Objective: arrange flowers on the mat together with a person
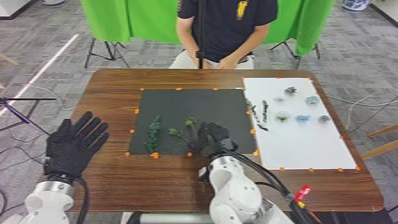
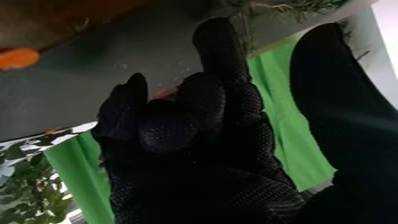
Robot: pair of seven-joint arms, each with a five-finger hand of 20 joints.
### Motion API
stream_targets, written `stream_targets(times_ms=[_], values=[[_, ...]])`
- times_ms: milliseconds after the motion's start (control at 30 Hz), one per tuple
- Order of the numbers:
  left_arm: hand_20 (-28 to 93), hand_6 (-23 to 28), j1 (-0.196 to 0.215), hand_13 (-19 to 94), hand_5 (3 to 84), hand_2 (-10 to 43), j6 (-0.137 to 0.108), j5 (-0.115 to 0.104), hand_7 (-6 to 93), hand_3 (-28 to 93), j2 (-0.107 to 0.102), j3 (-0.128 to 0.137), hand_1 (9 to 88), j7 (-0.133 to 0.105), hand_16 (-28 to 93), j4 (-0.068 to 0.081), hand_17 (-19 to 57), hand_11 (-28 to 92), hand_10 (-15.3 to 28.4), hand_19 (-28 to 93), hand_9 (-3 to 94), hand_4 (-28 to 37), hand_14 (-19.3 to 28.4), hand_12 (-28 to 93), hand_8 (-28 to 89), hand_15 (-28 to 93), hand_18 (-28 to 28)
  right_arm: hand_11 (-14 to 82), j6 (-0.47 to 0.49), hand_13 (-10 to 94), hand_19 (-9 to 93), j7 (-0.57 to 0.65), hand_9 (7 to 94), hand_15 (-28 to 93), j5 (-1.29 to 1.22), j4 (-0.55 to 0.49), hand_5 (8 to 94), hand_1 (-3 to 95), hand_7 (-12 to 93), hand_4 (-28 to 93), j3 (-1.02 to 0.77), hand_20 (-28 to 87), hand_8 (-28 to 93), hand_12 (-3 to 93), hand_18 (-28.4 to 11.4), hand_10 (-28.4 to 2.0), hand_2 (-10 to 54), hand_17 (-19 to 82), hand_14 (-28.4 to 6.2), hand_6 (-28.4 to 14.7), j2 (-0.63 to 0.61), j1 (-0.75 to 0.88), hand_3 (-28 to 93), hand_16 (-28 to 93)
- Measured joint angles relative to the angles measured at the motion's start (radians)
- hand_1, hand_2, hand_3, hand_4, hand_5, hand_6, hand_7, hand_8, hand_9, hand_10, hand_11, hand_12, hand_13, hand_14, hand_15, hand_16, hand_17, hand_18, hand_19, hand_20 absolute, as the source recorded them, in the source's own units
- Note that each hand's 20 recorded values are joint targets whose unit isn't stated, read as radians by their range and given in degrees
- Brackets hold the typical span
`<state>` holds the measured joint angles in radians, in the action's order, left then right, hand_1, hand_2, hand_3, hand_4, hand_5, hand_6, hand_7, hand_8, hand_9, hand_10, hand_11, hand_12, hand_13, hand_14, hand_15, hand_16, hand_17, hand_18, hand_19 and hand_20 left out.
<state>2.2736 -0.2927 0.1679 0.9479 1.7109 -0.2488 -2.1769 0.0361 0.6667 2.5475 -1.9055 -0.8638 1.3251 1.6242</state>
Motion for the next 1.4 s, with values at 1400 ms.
stream_targets(times_ms=[1400], values=[[13, 8.8, 0.029, 30, 43.3, 11.6, 0.002, -0.003, 7.7, 73, 0.017, 0.020, 26.8, 0.014, -3, -0.008, -3.1, 17, 15.3, 28, 38.3, -28.3, 15.4, 11, -8, 26, 13.8, 58.6, 0.011, 48, 83, -0.084, 60.5, 86, 0.027, 0.020, 65.3, 54.4, 41, -27, 0.020, 45, 6, 56.9, -28.4, -18.4, -9.5, 25, -24.2, -4.8, -0.021, 0.003, 72, 51]])
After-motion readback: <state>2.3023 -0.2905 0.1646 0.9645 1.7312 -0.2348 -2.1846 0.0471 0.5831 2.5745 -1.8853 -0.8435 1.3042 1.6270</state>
